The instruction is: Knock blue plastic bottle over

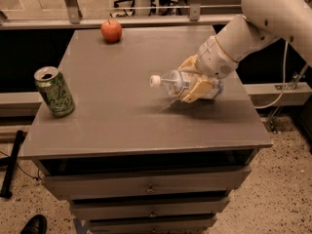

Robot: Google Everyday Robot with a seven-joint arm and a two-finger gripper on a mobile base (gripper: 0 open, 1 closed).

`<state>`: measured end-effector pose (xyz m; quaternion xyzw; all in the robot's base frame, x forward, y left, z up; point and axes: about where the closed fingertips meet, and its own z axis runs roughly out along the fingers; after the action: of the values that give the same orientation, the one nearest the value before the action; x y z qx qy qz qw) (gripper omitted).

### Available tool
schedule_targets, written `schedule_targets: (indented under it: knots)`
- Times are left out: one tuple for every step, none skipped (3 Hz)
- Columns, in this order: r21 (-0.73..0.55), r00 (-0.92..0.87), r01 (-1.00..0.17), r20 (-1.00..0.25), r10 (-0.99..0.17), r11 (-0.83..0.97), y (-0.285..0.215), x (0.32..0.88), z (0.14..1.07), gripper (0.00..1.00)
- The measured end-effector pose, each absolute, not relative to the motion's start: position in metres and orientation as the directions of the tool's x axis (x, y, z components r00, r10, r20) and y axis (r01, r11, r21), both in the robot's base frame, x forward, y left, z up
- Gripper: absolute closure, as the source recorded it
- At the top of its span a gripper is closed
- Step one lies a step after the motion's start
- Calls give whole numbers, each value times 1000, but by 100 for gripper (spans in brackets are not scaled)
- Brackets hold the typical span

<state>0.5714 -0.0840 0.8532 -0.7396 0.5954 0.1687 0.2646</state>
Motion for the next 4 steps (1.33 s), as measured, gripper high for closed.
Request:
schedule_targets:
  knots:
    - [-176,259,-965,-549,-795,-193,-81,565,846,39]
    - [-175,259,-965,-548,-795,-193,-80,565,847,15]
    - [-139,311,-950,-514,-799,-280,-77,553,830,0]
    - [-106,341,-936,-502,-795,-335,-78,545,819,0]
